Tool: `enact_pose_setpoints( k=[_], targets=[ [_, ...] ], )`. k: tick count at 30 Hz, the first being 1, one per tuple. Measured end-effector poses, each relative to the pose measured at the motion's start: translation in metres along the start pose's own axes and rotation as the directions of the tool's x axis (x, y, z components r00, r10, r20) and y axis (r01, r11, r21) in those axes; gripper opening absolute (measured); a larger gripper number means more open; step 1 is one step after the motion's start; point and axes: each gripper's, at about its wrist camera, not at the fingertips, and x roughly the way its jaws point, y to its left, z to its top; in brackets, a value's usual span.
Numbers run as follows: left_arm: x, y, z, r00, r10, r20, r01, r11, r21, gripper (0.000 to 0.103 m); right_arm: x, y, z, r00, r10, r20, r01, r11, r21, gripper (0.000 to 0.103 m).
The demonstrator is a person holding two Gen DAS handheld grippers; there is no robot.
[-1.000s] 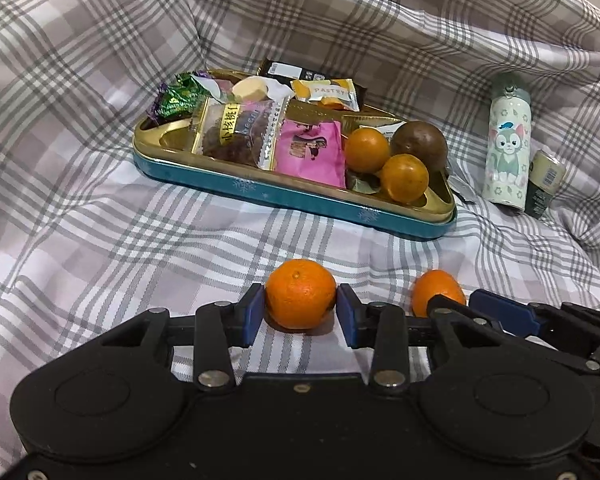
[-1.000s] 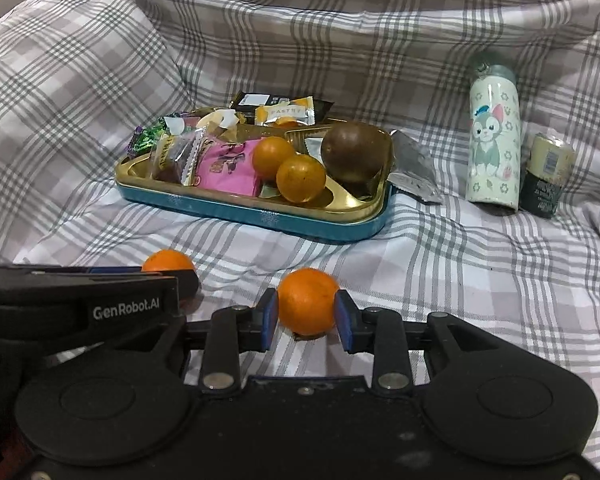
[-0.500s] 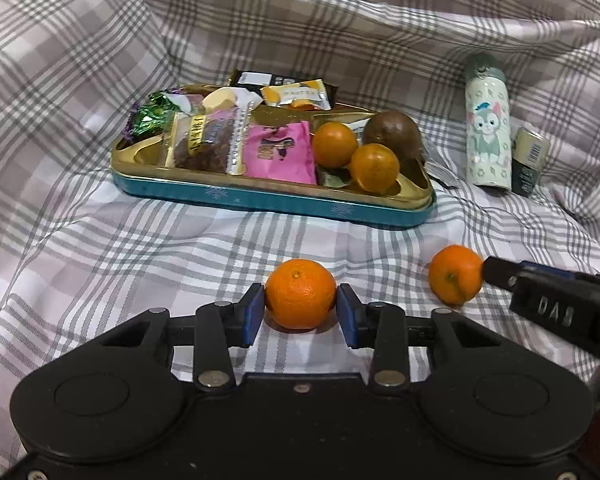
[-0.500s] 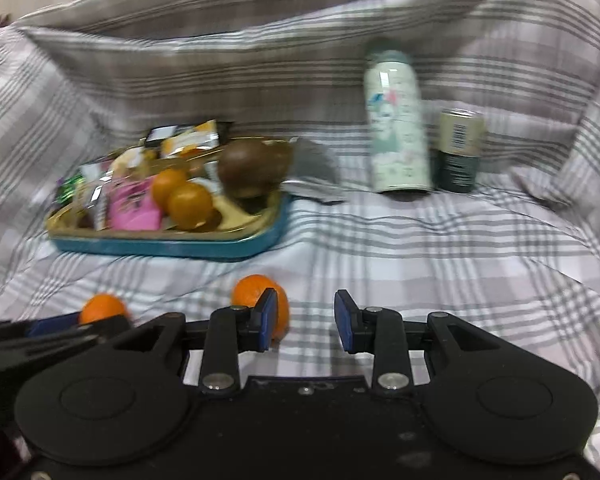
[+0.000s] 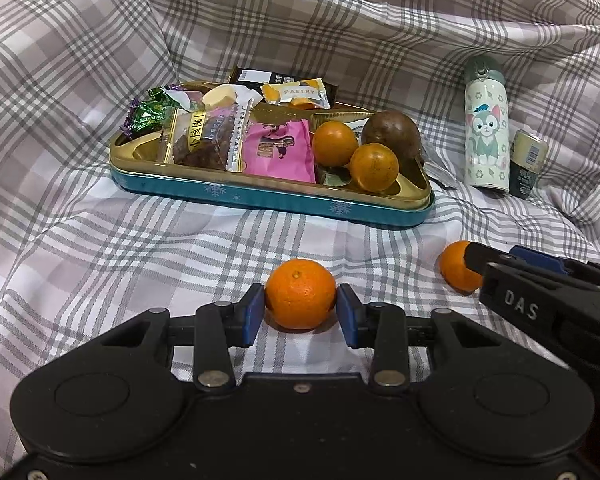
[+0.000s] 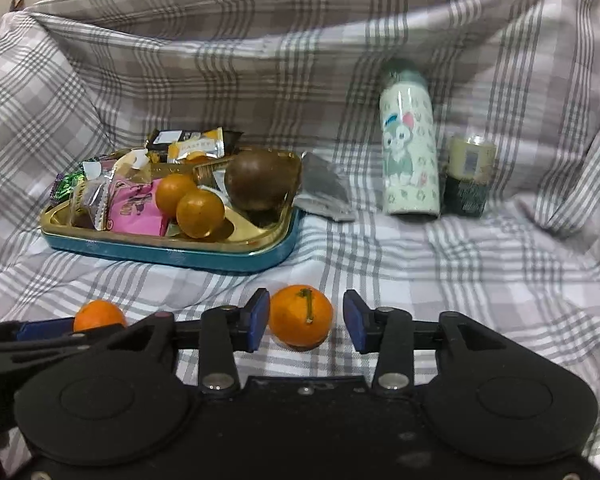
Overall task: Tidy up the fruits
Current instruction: 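Lift both held oranges off the cloth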
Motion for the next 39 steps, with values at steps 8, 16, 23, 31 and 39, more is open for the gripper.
enact_pose_setpoints(
  k=[8, 16, 23, 31, 39],
  targets=[
    [0.001, -0.001, -0.001, 1.0, 0.005, 0.003, -0.005, 1.0, 0.008, 0.047, 0.024, -0.006, -0.002, 0.995, 0.039, -0.091, -0.033, 0.997, 0.064, 0.05],
    [0.003, -0.008, -0.001, 0.999, 0.032, 0.035, -0.034, 0.998, 0.059, 0.048, 0.029, -0.009, -0.002, 0.993, 0.05, -0.107, -0.041, 0.995, 0.091, 0.051],
    [0.004, -0.01, -0.001, 0.998, 0.038, 0.055, -0.041, 0.997, 0.065, 0.048, 0.027, -0.009, -0.003, 0.994, 0.052, -0.095, -0.044, 0.995, 0.085, 0.043],
    [0.003, -0.003, -0.001, 0.999, 0.003, 0.05, -0.004, 1.0, 0.018, 0.047, 0.021, -0.008, -0.005, 0.997, 0.029, -0.077, -0.023, 0.997, 0.08, 0.043],
    [-0.014, -0.009, -0.002, 0.996, -0.02, 0.092, 0.016, 0.999, 0.042, 0.047, 0.002, -0.011, -0.004, 0.999, 0.031, -0.032, -0.028, 0.994, 0.102, 0.043]
  ],
)
